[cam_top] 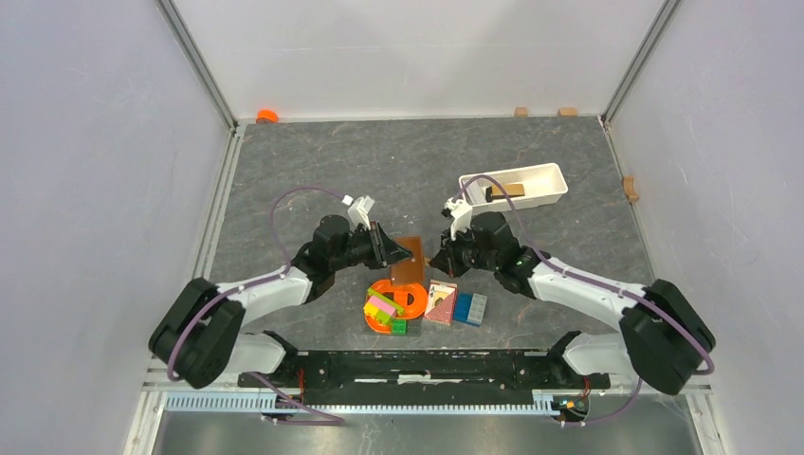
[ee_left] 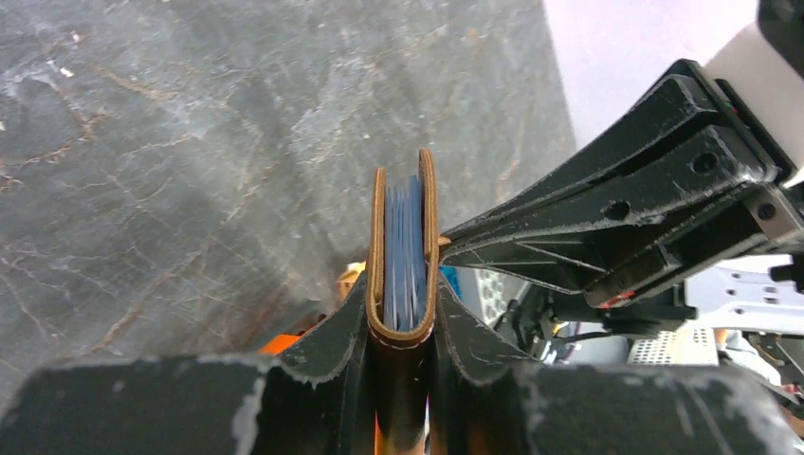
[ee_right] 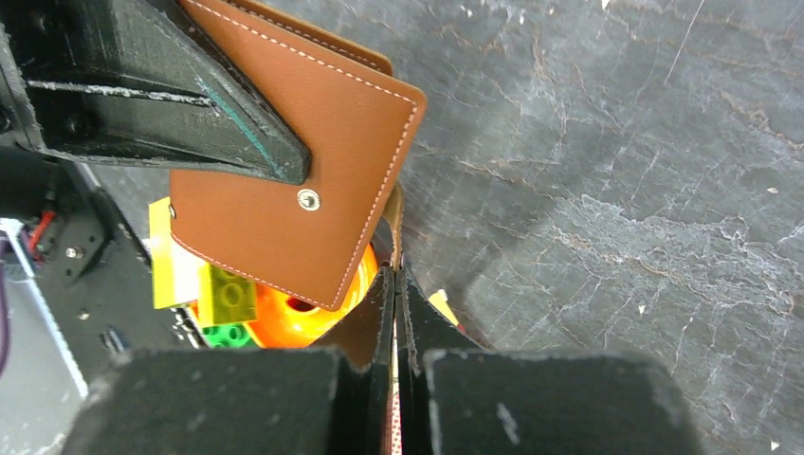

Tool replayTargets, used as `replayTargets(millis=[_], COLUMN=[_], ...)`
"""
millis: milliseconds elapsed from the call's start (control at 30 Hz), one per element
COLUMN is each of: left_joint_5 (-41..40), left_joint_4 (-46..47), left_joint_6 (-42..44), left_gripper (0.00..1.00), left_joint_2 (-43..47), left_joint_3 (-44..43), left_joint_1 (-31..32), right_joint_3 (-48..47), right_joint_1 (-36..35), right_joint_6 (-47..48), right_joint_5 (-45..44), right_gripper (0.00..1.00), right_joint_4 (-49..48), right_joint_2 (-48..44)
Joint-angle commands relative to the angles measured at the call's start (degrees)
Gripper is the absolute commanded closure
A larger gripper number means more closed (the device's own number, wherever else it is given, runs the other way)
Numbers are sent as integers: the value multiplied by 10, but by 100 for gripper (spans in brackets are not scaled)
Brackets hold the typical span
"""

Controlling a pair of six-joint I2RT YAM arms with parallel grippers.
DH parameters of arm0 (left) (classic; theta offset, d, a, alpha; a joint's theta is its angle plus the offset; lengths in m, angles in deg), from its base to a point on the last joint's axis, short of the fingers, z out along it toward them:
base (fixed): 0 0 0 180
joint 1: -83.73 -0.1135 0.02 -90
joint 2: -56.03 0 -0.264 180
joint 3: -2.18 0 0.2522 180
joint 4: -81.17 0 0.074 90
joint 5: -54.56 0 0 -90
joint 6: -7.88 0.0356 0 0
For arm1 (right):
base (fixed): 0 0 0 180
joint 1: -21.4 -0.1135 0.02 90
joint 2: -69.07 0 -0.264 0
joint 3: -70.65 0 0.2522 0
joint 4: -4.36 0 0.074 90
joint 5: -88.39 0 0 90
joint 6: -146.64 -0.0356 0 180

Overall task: Put the credit cards into the card holder
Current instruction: Close the card holder at the center of the board.

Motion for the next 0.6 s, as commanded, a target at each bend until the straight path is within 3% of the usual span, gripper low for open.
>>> replayTargets(millis=[0,333,567], left_joint_5=[-3,52,36], left_joint_4=[21,28,-20], left_joint_6=[49,65,88], left_gripper=[98,98,98], left_joint_2=[-64,-225,-263], left_joint_3=[-50,-132,-162], left_joint_1=[1,-25,-31], right_joint_3=[-31,-91,-122], right_joint_1=[13,63,78], right_joint_6=[37,46,31], right_joint_5=[18,95,129], right_gripper=[100,100,100], right_joint_4=[-33,-37,-31], right_joint_2=[49,177,228])
